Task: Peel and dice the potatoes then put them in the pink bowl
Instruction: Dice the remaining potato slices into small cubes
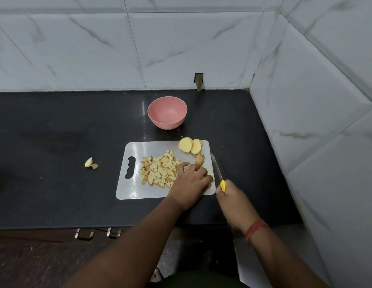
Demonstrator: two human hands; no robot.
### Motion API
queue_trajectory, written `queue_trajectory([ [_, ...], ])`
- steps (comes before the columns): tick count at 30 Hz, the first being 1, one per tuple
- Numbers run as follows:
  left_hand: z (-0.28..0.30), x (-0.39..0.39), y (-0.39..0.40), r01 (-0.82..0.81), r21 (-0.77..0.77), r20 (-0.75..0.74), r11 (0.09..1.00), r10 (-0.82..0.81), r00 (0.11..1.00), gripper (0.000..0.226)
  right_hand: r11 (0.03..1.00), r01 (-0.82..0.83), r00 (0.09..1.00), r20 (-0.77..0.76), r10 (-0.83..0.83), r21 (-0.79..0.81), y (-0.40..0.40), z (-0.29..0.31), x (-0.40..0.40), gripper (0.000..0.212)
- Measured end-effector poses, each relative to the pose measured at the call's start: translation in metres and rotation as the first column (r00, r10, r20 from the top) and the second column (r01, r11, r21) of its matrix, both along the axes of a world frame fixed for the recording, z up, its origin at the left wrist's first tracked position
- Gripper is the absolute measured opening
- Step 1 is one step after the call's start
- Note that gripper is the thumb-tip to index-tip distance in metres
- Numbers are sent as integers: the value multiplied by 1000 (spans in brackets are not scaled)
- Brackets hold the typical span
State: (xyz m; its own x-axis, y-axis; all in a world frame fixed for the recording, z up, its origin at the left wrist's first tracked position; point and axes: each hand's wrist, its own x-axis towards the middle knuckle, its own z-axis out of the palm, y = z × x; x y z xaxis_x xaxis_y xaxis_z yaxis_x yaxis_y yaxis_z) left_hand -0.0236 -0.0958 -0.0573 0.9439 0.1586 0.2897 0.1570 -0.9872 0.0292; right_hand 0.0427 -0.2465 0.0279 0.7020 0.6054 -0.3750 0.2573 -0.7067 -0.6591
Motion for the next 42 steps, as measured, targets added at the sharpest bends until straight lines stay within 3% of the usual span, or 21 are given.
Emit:
queue_trajectory([
  [3, -1, 0, 3, -27, 10, -16, 1000, 27, 999, 13, 1000, 2, 1000, 2, -2, -1, -2, -1, 0, 21],
  [16, -1, -9, 13, -147, -5, 75, 989, 147, 986, 21, 1000, 19, 1000, -20, -18, 7, -9, -5, 3, 23],
  [20, 7, 4, -2, -159, 11, -9, 987, 159, 987, 30, 1000, 8, 1000, 1, -8, 17, -6, -4, 2, 21],
  [24, 16, 13, -7, -167, 11, -107, 986, 167, 980, 14, 1000, -7, 1000, 9, 7, 0, -7, -3, 0, 21],
  [28, 26, 9, -4, -201, -18, -160, 979, 196, 967, 21, 1000, -2, 1000, 14, 2, -1, -10, -5, 2, 22],
  [34, 23, 8, 1, -196, 8, -171, 981, 194, 966, 23, 988, -39, 999, -39, 33, -151, -10, -14, 1, 18],
  [42, 27, 17, 6, -232, -8, -229, 973, 224, 947, 24, 954, -82, 996, 19, 91, -288, 2, -21, 1, 10],
])
